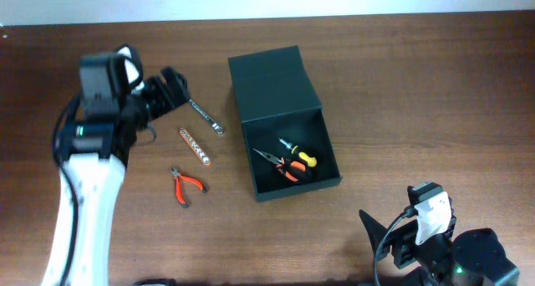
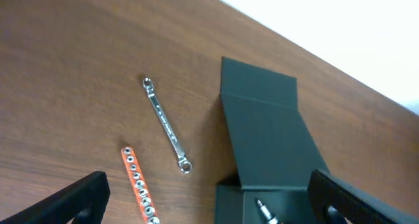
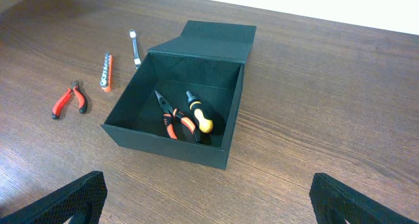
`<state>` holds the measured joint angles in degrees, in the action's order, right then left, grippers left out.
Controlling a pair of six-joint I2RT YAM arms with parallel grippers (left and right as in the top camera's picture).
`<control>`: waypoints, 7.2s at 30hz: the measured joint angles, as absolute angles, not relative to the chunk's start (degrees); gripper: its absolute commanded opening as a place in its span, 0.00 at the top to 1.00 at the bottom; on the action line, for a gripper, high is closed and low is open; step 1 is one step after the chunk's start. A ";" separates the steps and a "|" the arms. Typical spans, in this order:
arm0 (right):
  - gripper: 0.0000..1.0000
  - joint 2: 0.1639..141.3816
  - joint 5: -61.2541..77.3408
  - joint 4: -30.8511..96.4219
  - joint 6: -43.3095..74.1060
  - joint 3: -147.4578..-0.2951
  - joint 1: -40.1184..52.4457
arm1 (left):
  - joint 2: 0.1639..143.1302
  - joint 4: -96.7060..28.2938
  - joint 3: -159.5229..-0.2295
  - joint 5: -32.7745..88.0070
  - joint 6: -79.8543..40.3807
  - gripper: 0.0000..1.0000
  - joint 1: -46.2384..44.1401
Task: Pack container
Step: 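Move left gripper to orange socket rail and grasp it, then carry socket rail right into the green box and release, then move left gripper back to silver wrench and grasp it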
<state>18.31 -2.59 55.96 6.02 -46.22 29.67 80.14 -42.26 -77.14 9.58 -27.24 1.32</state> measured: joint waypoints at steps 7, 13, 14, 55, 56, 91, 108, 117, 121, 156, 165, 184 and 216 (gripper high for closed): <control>0.01 18.31 -2.59 55.94 6.02 -46.22 29.67 | 92.77 -52.25 -86.26 9.45 -33.85 0.01 1.32; 0.01 18.31 -2.59 55.94 6.02 -46.22 29.67 | 99.63 -60.34 -91.09 9.45 -36.25 0.01 1.32; 0.01 18.31 -2.59 55.96 6.02 -46.22 29.67 | 100.51 -61.54 -91.70 9.43 -36.88 0.01 1.32; 0.01 18.31 -2.59 55.94 6.07 -46.22 29.67 | 123.70 -70.54 -93.14 13.56 -46.15 0.09 -0.03; 0.01 18.31 -2.59 55.94 6.02 -46.22 29.67 | 124.11 -70.54 -93.14 13.56 -46.19 0.09 -0.03; 0.01 18.31 -2.59 55.94 6.04 -46.22 29.67 | 128.03 -70.54 -93.34 13.45 -46.89 0.86 -1.43; 0.01 18.31 -2.59 55.94 6.02 -46.22 29.67 | 126.32 -70.39 -93.67 13.45 -46.76 0.94 -1.43; 0.01 18.31 -2.59 55.96 6.04 -46.22 29.67 | 108.22 -69.58 -94.00 11.81 -46.78 0.93 -4.71; 0.01 18.31 -2.59 55.94 6.02 -46.22 29.67 | 100.27 -67.83 -94.74 10.68 -47.27 0.93 -10.68; 0.01 18.31 -2.59 55.94 6.02 -46.22 29.67 | 112.07 -63.55 -95.09 4.03 -85.69 0.88 -39.00; 0.01 18.31 -2.59 55.96 6.07 -46.22 29.67 | 117.19 -62.57 -95.09 4.03 -89.25 0.76 -39.00; 0.01 18.31 -2.59 55.94 6.04 -46.22 29.67 | 116.25 -62.33 -95.02 3.31 -88.86 0.45 -39.00; 0.01 18.31 -2.59 55.94 5.98 -46.22 29.67 | 105.58 -71.09 -99.42 -5.10 -60.45 0.01 -7.62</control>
<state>18.31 -2.59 55.94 5.98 -46.22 29.67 105.58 -71.09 -99.42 -5.10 -60.45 -7.62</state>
